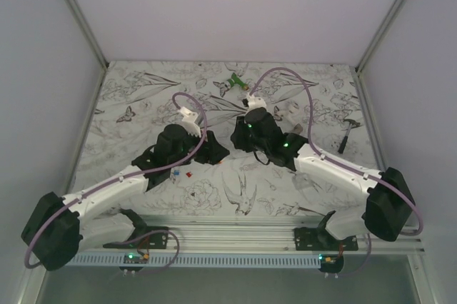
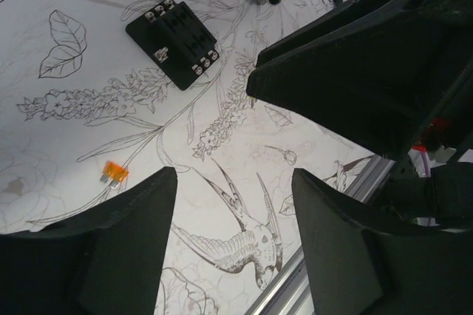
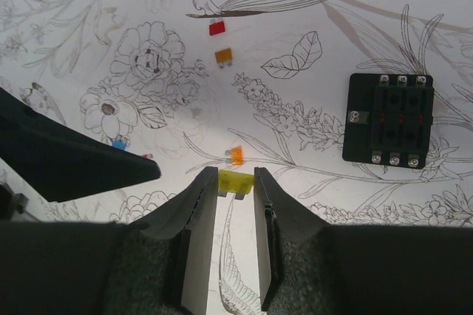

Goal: Snap on the fuse box
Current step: Pick up the fuse from the center of the board.

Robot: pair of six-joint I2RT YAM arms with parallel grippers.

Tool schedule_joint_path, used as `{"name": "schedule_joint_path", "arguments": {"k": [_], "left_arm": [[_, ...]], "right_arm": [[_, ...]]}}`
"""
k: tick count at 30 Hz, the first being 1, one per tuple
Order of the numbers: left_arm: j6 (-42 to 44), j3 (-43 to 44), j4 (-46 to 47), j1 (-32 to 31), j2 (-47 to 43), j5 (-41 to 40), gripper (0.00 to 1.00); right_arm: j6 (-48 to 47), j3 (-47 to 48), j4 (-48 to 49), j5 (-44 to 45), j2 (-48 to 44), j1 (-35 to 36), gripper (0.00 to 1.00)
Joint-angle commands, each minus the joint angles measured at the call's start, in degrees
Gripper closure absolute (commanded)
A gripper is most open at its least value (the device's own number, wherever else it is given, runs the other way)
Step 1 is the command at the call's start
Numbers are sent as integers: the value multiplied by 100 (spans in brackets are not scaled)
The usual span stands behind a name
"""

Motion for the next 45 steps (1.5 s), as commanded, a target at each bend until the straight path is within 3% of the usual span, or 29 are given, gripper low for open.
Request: {"name": "schedule_joint_path", "arguments": {"k": [1, 4, 10, 28, 43, 45], "left_arm": [[36, 25, 621, -149, 219, -247, 37], [-194, -79, 972, -175, 311, -417, 46], [-244, -95, 1302, -282, 409, -588, 53], [-218, -36, 1454, -461, 640, -804, 64], [-109, 17, 1485, -475, 702, -754, 100], [-55, 4, 1485, -479, 689, -748, 100]], "right_arm": [[389, -138, 384, -47, -198, 36, 70], [548, -261, 554, -75, -283, 33, 69], [805, -377, 793, -226, -294, 38, 69], [1113, -574, 1078, -383, -345, 38, 69], [1296, -755, 1231, -502, -438, 38, 68], [1300, -782, 1249, -490, -478, 38, 67]]}}
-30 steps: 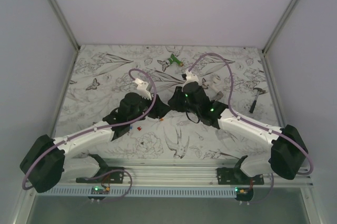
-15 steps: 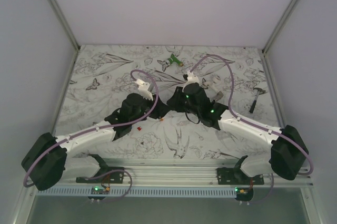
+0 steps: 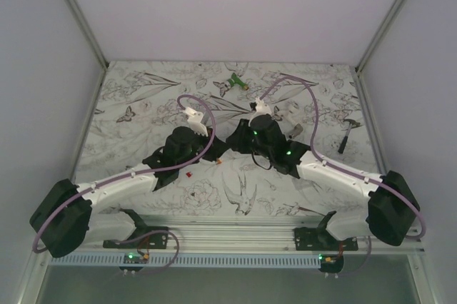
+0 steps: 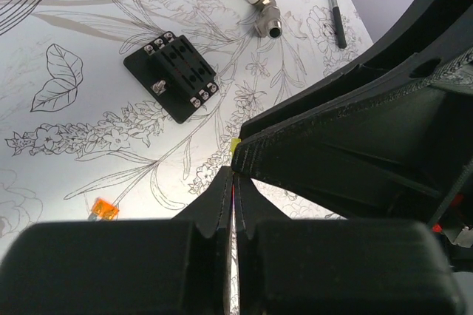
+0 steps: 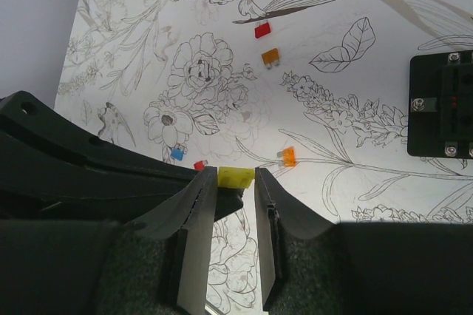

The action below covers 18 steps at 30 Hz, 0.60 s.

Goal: Snap on the fuse box
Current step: Pick up the fuse from the center of the board.

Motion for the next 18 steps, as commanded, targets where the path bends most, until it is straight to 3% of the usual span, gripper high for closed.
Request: {"name": "schedule_joint_path", "arguments": {"k": [1, 5, 9, 12, 18], "left_arm": [[160, 47, 307, -41, 13, -20, 100], [381, -32, 291, -42, -64, -37, 100], [773, -99, 223, 1, -240, 154, 100], [1026, -78, 48, 114, -455, 561, 100], [1323, 255, -442, 351, -810, 2036, 100]], "right_arm": [[135, -61, 199, -72, -237, 38, 67], [7, -149, 306, -16, -424, 25, 60], [-528, -173, 339, -396, -697, -198, 47], [-1437, -164, 444, -1302, -963, -520, 42], [-3040, -103, 347, -3610, -1410, -1224, 43]]}}
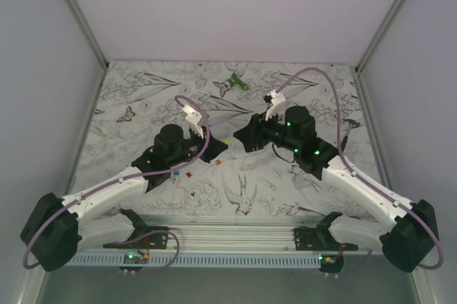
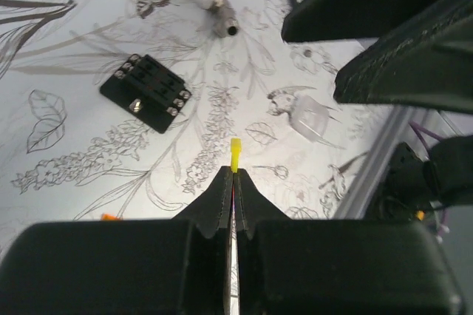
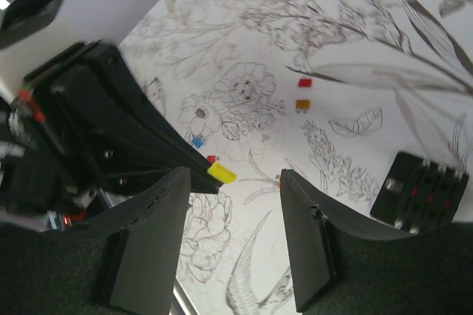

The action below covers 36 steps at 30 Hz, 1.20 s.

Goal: Snap on the fuse box
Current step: Pick up the fuse from the center of the board.

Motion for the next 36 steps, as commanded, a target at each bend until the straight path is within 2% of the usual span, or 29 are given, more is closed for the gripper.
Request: {"name": "schedule_joint_path", "arguments": {"k": [1, 3, 6, 10, 27, 36], "left_arm": [[411, 349, -366, 118, -278, 1387, 100], [420, 497, -520, 131, -388, 1738, 100], [407, 650, -619, 131, -507, 2214, 100], [370, 835, -707, 120, -587, 2600, 100], [384, 1030, -773, 2, -536, 2898, 100], [412, 1060, -789, -27, -493, 2891, 100]], "right_arm": [[-1458, 97, 108, -2138, -317, -454, 43], [-1757, 148, 2, -2932, -392, -623, 44], [-2146, 288, -261, -3671, -435, -783, 46], [-2509, 497, -640, -4211, -393, -810, 51], [-2595, 679, -629, -4898, -128, -809, 62], [-2545, 693, -558, -5102, -66, -806, 72]]}}
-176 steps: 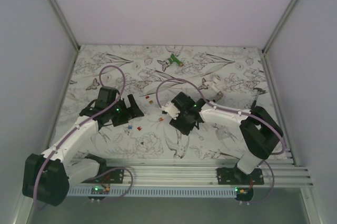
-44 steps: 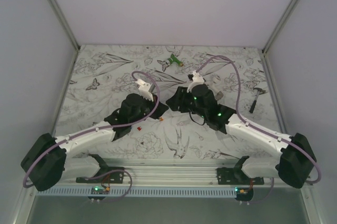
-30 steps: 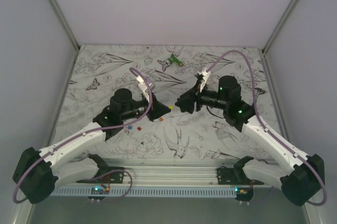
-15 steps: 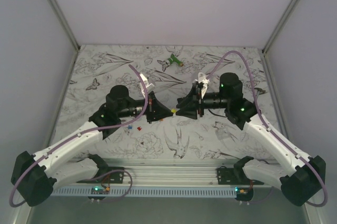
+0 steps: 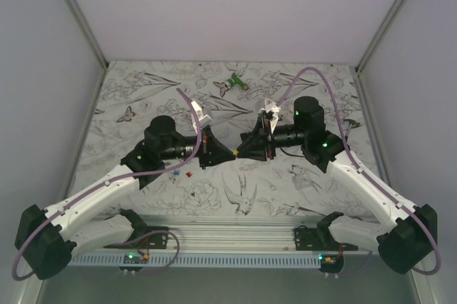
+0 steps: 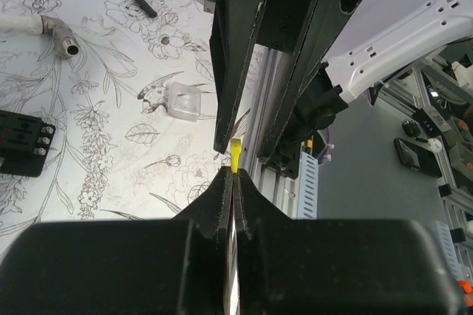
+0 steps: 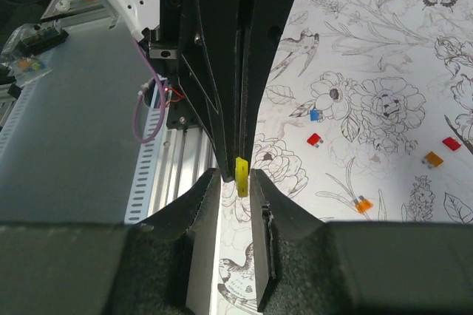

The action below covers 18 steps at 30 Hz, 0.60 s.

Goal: Snap on the fuse box
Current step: Pick up the fuse from the center of the board.

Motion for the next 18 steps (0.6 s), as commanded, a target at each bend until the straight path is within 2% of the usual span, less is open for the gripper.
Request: {"name": "schedule_joint_path", "arguments": {"k": [1, 9, 14, 18], "left_arm": [[138, 171, 40, -54, 26, 185, 100], [149, 212, 38, -74, 61, 210, 100], [166, 207, 40, -94, 63, 190, 100], [182, 179, 35, -100, 61, 157, 100]], "right_arm": [[-54, 238, 65, -244, 15, -49, 72], [-42, 263, 19, -371, 142, -44, 76], [-64, 264, 9, -371, 180, -47, 85], [-99, 256, -18, -361, 172, -52, 96]]}}
